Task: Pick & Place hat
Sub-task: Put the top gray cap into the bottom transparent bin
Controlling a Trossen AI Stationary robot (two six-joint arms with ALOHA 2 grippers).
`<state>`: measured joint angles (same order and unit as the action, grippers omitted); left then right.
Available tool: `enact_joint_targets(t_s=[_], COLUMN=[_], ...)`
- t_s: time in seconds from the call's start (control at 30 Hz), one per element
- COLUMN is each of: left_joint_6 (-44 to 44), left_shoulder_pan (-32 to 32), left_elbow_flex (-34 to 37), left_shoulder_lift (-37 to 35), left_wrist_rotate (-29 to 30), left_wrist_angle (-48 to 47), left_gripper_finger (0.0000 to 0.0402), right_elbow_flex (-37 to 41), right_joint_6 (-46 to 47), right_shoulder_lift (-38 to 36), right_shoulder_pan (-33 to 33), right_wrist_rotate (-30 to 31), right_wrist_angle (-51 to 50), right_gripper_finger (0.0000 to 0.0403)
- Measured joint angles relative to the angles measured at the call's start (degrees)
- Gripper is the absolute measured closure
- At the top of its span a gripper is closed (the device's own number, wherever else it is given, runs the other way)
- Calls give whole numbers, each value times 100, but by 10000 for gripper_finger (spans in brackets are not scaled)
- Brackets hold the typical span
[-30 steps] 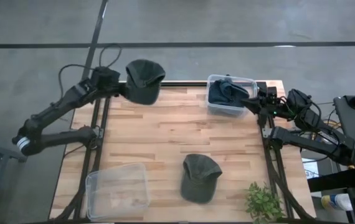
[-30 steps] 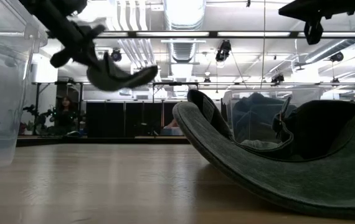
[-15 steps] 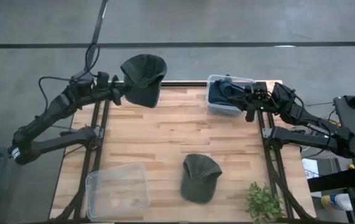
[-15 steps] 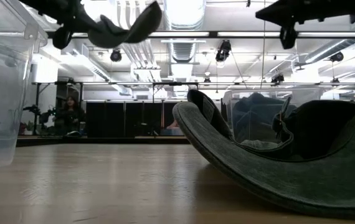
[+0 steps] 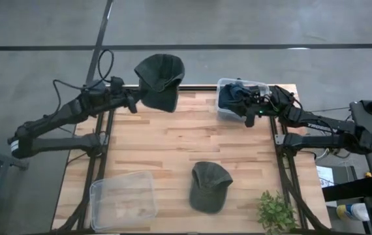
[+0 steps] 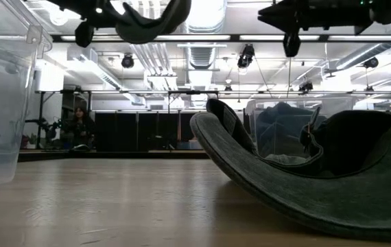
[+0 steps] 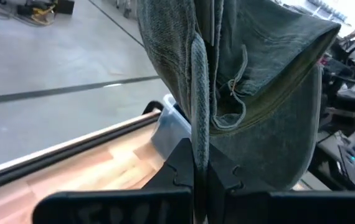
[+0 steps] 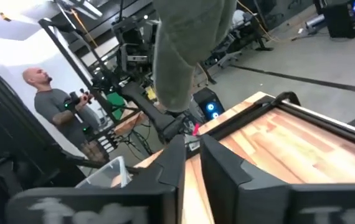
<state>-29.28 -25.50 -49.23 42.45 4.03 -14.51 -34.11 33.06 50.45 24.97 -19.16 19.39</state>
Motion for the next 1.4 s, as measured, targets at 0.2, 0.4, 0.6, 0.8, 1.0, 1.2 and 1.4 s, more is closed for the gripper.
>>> enact_joint_targets(t_s=[0.2,0.4,0.6,0.8,1.0,1.2,1.4], left_joint_6=[-61,74,94,176,543,667,843], left_shoulder_pan=[264,350,394,482,686,769,827], left_elbow_flex=[0,0,0,0,-95,-184,-360], left_shoulder_lift=[481,965,1361,1483,1478,1463,1399], left_wrist_rotate=[364,746,961,1251,1756,2214,2665], left_wrist_angle=[900,1637,2185,2366,2352,2081,1484], left_gripper_finger=[395,395,395,395,395,395,396], right_elbow_flex=[0,-334,-1205,-2330,-3380,-4171,-4548], right_joint_6=[-2,-456,-1218,-2008,-2276,-2385,-2424], right_shoulder_lift=[490,989,1600,2238,2919,3429,3601], right_shoulder_pan=[0,2,-73,-111,-113,-107,-136], right_wrist_rotate=[4,92,392,545,582,573,489], right_wrist_angle=[627,712,656,-664,-1451,-2067,-2569], right_gripper_finger=[295,234,213,221,225,225,225])
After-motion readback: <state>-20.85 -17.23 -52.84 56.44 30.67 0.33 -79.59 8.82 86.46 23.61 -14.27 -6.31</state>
